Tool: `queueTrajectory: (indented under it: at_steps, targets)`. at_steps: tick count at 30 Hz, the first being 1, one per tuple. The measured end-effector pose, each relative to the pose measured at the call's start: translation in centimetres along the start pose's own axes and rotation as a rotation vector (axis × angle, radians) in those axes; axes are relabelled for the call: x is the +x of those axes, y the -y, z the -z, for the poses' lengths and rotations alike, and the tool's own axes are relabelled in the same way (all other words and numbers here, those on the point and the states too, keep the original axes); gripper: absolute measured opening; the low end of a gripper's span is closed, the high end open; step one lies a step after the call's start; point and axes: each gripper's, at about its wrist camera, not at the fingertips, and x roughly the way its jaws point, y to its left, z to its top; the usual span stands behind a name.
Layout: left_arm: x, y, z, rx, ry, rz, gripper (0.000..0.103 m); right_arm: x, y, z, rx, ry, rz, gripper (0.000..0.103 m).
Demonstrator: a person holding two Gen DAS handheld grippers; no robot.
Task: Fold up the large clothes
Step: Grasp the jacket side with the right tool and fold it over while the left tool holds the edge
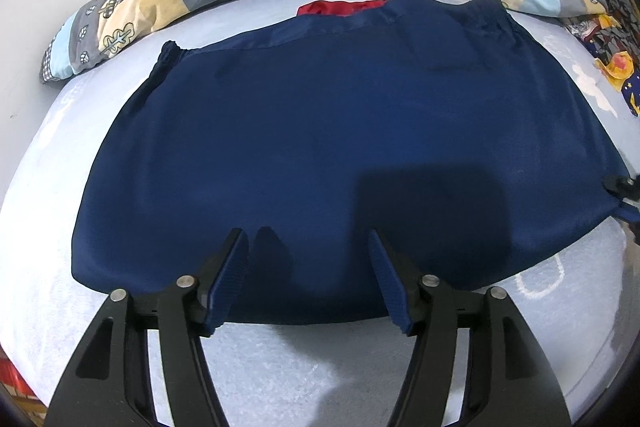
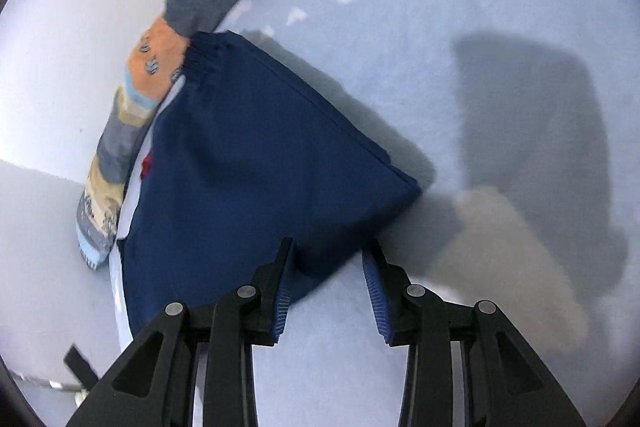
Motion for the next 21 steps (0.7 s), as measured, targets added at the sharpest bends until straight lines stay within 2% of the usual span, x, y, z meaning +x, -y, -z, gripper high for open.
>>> queueTrajectory:
  at_steps: [4,5,7,9,11,12,13,14,19,21]
  targets:
    - [0.2,-0.1,-0.1,-0.006,-0.007,0.01,0.063,1.6,-1.4,-1.2,0.002,0.052,-0.072,0.044]
    - [0.3,-0.1,-0.2,-0.005,-0.009,0.01,0.063,2.2,-1.9,-1.5,-0.004,0.054,-0.114,0.049]
    - [0.2,0.0,-0.2,-0.002,-0.009,0.01,0.063,3.6,-2.5,-2.0,-0.017,0.053,-0.183,0.049]
    - [0.2,0.1,-0.2,-0.005,-0.01,0.013,0.063,4.8,-3.0,-2.3,-0.048,0.081,-0.195,0.049]
    - [0.2,0.0,-0.3,-0.01,-0.012,0.018,0.063,5.4,-3.5,-2.3,-0.085,0.112,-0.17,0.045]
    - [0.2,0.0,-0.3,-0.015,-0.014,0.022,0.063,5.2,-3.9,-2.3,-0.09,0.125,-0.156,0.031]
    - [0.1,0.0,-0.4,-0.021,-0.013,0.024,0.063,4.9,-4.5,-2.2,-0.113,0.14,-0.138,0.022]
    - [0.0,0.0,-0.5,-0.024,-0.007,0.026,0.063,4.3,-5.2,-2.2,-0.147,0.157,-0.126,0.018]
    - [-0.9,0.8,-1.1,-0.028,0.061,0.042,0.063,1.2,-11.0,-0.4,-0.383,0.281,-0.002,0.016]
    - [-1.0,1.1,-1.3,-0.03,0.078,0.059,0.063,0.4,-12.5,0.4,-0.442,0.315,0.02,0.016]
